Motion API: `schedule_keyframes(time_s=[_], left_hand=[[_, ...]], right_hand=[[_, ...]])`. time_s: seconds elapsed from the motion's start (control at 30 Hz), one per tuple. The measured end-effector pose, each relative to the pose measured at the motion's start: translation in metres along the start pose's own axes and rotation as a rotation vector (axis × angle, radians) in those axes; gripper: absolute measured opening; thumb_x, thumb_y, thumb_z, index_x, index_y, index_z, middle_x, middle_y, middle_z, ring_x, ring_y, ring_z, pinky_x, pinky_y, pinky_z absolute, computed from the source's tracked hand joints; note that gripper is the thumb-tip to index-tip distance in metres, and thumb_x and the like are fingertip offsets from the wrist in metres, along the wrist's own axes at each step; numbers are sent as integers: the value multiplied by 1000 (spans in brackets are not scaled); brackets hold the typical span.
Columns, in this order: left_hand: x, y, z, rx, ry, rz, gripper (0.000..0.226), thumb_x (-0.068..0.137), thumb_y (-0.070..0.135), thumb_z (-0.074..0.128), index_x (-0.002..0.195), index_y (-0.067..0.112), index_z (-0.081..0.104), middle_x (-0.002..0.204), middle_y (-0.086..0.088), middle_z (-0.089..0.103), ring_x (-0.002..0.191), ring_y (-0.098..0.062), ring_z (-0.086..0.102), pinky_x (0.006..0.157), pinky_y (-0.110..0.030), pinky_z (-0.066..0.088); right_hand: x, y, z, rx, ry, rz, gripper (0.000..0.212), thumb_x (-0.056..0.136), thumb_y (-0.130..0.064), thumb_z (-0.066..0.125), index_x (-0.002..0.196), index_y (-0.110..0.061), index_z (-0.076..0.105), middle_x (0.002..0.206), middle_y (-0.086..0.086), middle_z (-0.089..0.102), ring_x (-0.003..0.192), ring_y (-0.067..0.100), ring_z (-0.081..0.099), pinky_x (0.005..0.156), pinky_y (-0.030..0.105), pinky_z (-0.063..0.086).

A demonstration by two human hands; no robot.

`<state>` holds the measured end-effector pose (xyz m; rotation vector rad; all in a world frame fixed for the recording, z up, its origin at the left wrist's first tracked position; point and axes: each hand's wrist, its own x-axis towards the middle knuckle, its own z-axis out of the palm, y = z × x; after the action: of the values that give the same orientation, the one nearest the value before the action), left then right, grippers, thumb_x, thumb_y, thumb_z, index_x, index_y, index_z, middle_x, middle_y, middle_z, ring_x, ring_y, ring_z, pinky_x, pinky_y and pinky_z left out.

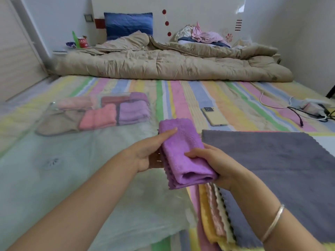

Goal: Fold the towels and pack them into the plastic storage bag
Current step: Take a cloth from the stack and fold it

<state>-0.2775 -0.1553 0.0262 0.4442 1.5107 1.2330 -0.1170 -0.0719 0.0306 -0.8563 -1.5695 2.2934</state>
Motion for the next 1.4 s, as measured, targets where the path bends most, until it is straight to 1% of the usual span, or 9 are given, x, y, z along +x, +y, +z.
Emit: schedule_keyframes(time_s=[0.1,0.23,0.43,0.6,0.87,0.97,1.1,1.3,1.4], left_hand=[[-31,-24,-37,-30,186,91,27,84,34,72,95,10,66,71,-4,70,56,-14,65,50,-25,54],[-60,-68,-76,-71,396,137,25,90,28,66,101,5,63,82,-11,70,64,-21,65,51,-26,53],[-89,-113,-105,-110,340,14,24,94,24,61,112,7,62,99,-14,73,80,-24,70,59,-33,58],[-95,-124,-111,-81,338,84,23,95,15,60,117,9,59,101,-13,73,83,-21,71,58,-35,59],[-116,-121,-113,-184,297,205,31,94,7,58,124,15,57,110,-13,71,85,-23,69,70,-44,60],[-124,-110,-109,-127,288,271,26,93,11,61,119,12,63,102,-9,73,77,-16,68,74,-44,57],[-141,-93,-96,-173,180,298,26,91,41,58,98,22,73,82,3,70,68,-8,64,53,-27,52],[-149,-101,-109,-229,11,263,49,95,41,53,131,8,57,108,-11,63,101,-26,62,87,-44,56],[-149,-121,-122,275,233,404,39,94,32,58,128,13,59,114,-6,68,105,-20,66,99,-45,50]], right_hand=[[-1,17,36,-158,-38,42,13,83,-2,60,95,-7,62,73,9,69,58,17,63,50,22,49],[13,56,79,-525,86,-38,57,76,-15,68,126,-27,44,94,6,67,74,16,64,65,25,52],[21,120,125,-976,97,-360,65,89,-13,56,142,-25,21,130,9,51,101,30,62,84,39,49],[7,151,145,-1534,282,-636,49,82,-17,68,122,-23,40,136,12,43,79,30,64,44,28,29],[5,126,144,-980,172,-486,32,85,-10,55,113,-23,53,129,2,32,92,18,58,78,31,49],[-10,105,151,-724,47,-268,34,84,-44,68,110,-27,53,119,-7,37,96,-5,50,79,7,40],[-21,98,157,-990,62,-304,74,63,-60,79,113,-27,36,114,-6,32,98,10,53,82,23,41],[-23,93,148,-1100,113,-312,55,74,-39,71,117,-26,39,115,0,34,88,21,54,77,28,39],[-21,95,139,-1105,140,-289,39,75,-34,66,111,-28,54,110,3,46,86,22,57,75,27,40]])
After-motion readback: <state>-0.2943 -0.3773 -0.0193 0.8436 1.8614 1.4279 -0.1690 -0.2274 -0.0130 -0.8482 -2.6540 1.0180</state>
